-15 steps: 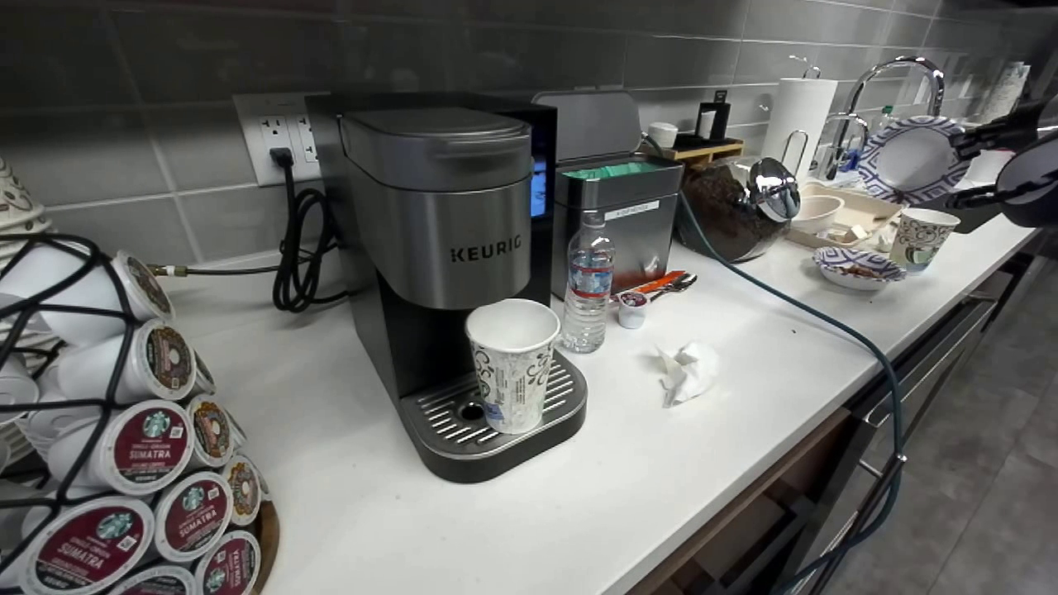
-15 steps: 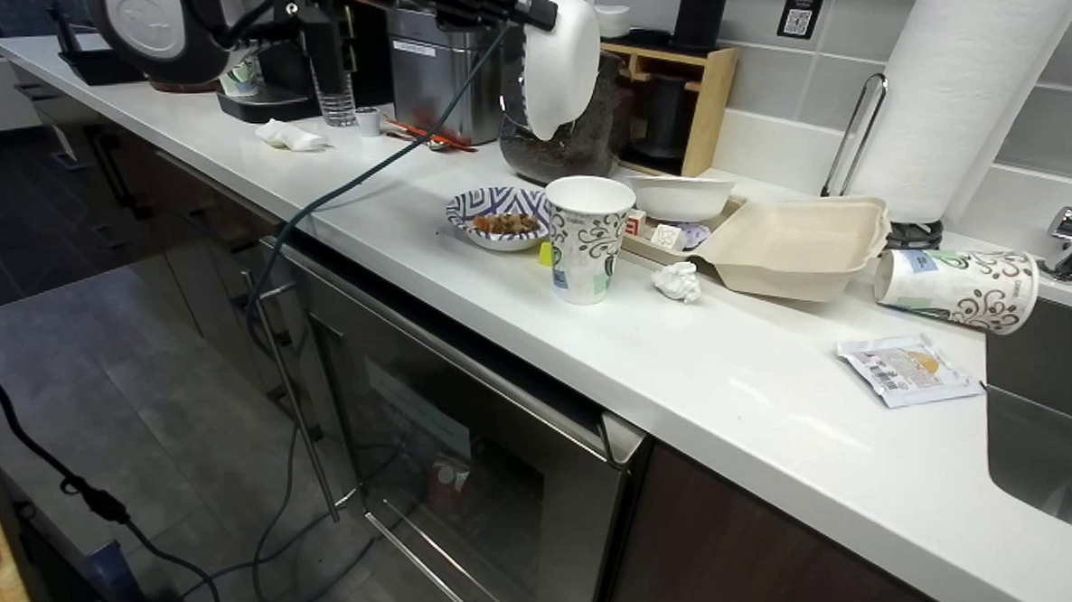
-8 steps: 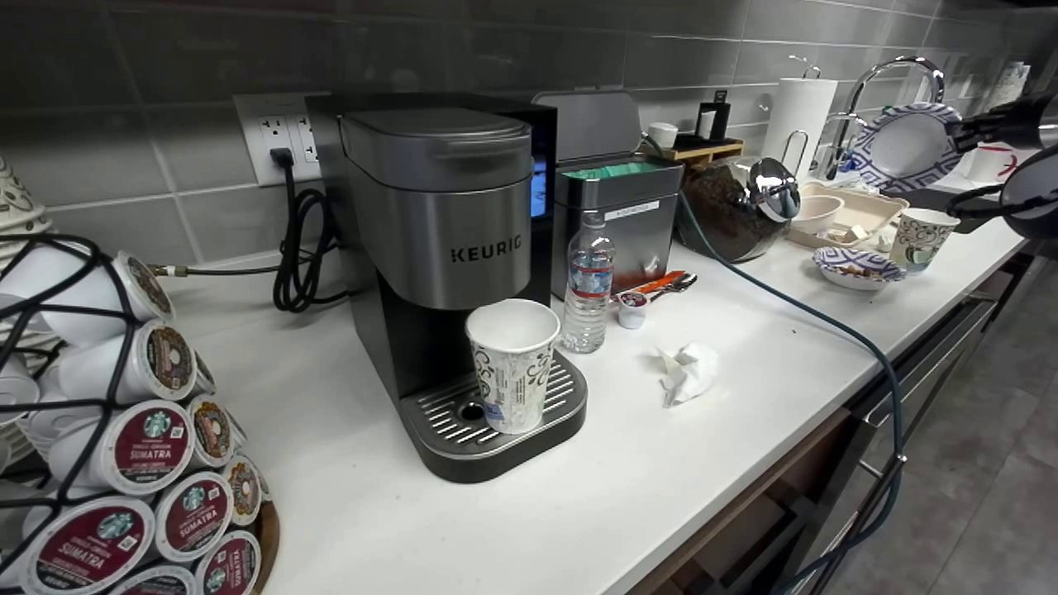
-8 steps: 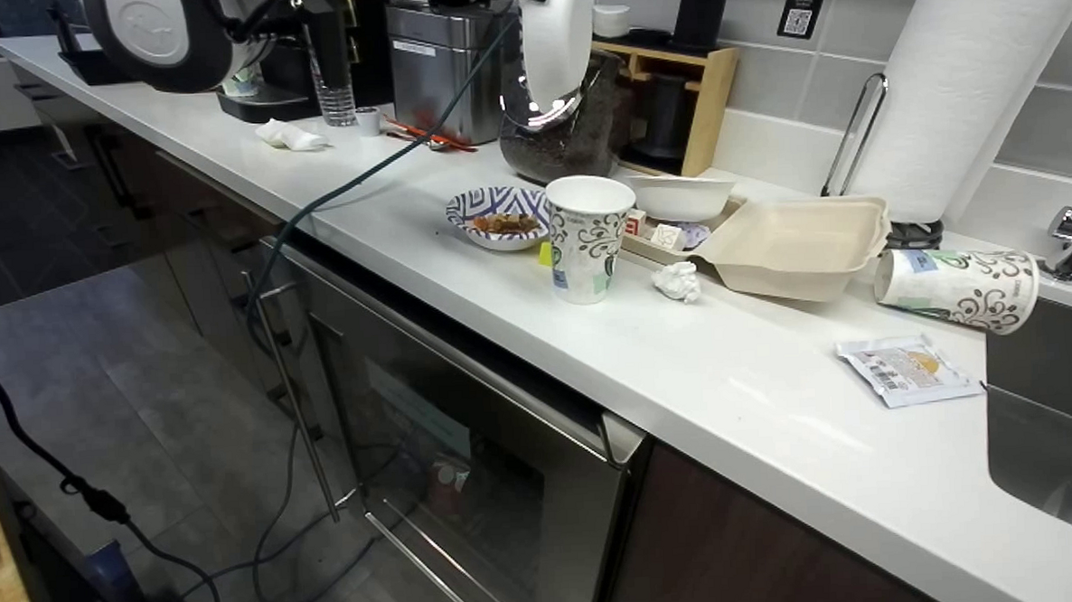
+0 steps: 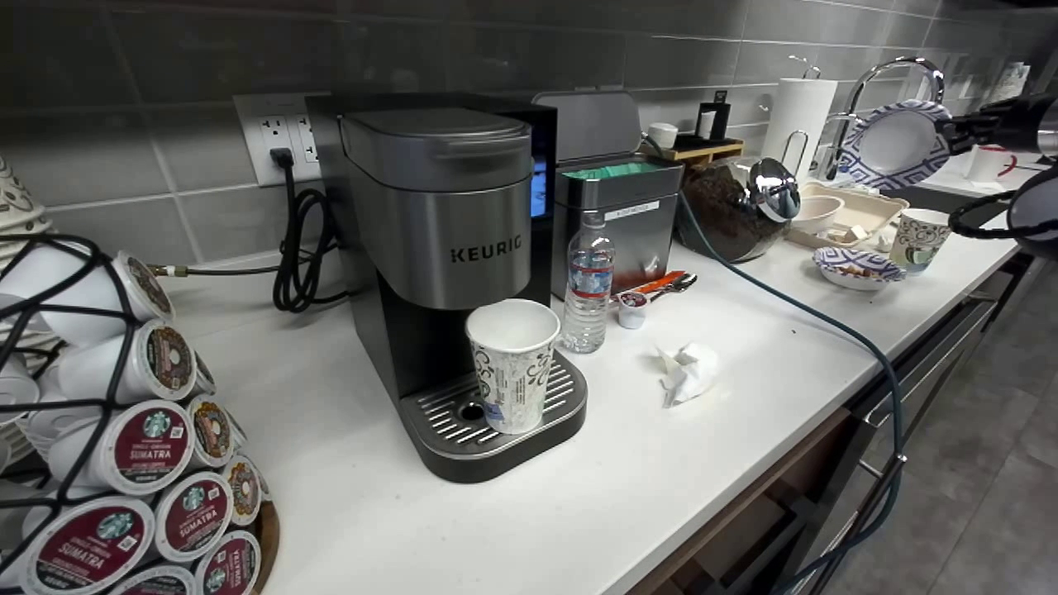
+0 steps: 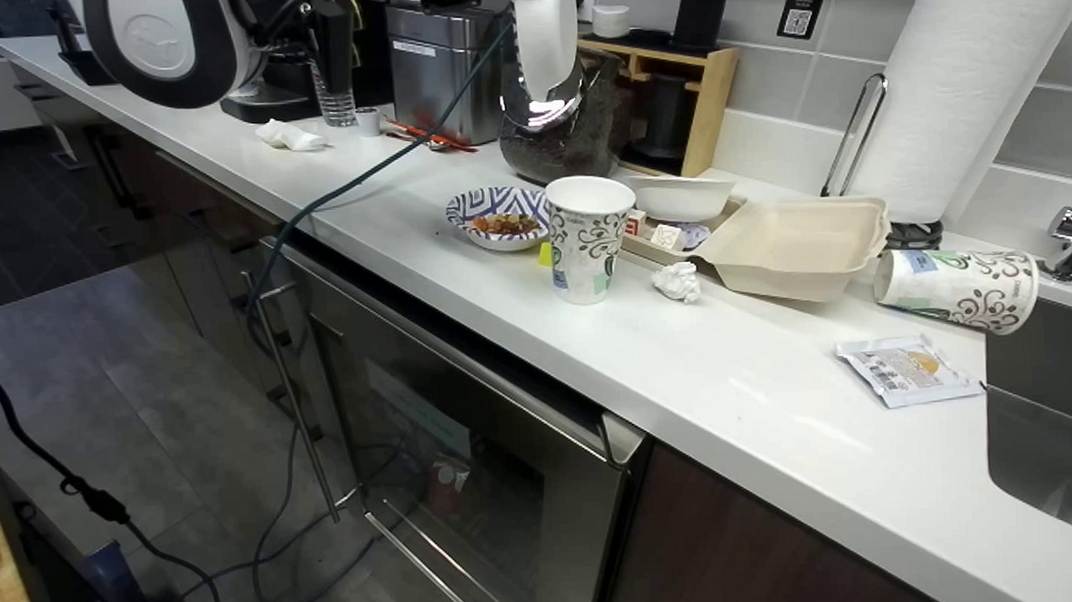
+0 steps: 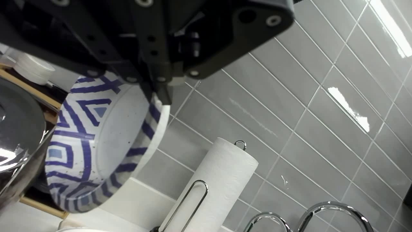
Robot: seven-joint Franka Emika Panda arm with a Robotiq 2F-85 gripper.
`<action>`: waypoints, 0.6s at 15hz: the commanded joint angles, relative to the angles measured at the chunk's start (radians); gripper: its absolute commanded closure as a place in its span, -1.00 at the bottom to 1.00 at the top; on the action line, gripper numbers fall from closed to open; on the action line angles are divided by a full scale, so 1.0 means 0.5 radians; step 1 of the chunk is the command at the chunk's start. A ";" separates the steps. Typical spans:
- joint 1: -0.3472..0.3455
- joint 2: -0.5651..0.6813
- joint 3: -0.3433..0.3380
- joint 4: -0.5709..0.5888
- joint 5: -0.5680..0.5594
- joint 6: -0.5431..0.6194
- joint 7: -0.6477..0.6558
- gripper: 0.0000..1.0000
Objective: Pour the contents of the bowl into the other bowl
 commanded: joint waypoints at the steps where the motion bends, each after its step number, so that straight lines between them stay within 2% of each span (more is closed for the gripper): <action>1: -0.021 0.053 -0.030 0.002 -0.126 0.098 0.078 0.99; 3: -0.025 0.056 -0.035 -0.001 -0.145 0.095 0.086 0.99; 6: -0.020 0.020 -0.051 -0.008 -0.070 -0.121 0.091 0.99; 9: -0.035 -0.031 -0.063 -0.003 -0.082 -0.525 0.186 0.99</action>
